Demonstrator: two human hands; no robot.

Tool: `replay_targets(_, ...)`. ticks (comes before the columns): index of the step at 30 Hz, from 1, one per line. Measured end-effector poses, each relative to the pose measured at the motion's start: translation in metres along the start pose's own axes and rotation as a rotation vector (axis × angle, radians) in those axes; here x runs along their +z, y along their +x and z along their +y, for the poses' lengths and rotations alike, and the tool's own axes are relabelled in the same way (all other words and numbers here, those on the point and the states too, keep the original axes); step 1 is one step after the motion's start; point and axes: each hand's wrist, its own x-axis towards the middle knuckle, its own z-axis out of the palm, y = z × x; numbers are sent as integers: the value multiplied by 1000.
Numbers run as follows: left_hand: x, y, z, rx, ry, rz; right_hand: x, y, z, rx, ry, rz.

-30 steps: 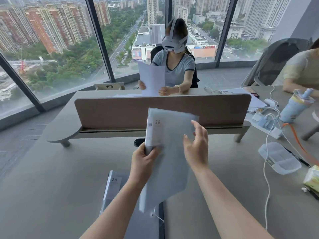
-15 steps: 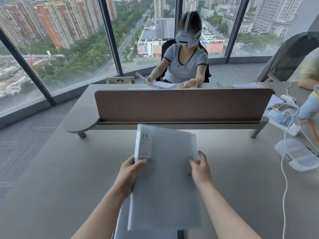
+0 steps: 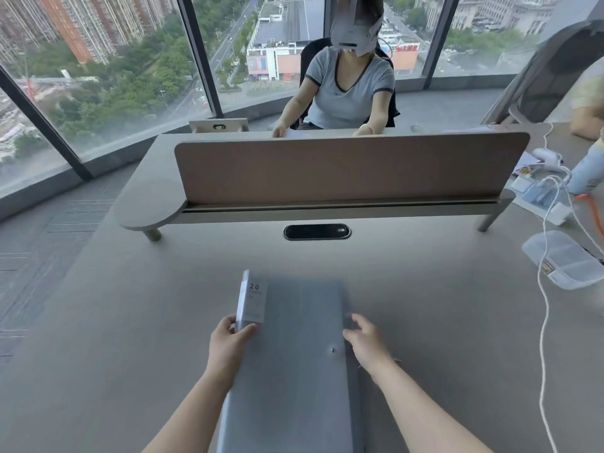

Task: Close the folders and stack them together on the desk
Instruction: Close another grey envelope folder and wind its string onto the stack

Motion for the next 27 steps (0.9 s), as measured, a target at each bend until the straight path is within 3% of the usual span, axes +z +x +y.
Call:
replay_targets(15, 24, -11, -25, 192, 443, 177, 9, 1, 25, -29, -292, -22)
replay_targets(21, 32, -18, -34, 311, 857, 226, 12, 6, 31, -10, -331, -9)
replay_targets(23, 35, -23, -37, 419, 1008, 180, 12, 6, 33, -3, -345, 0)
replay_targets(27, 49, -28, -40, 562, 1344, -157, 11, 6, 34, 14, -418, 30)
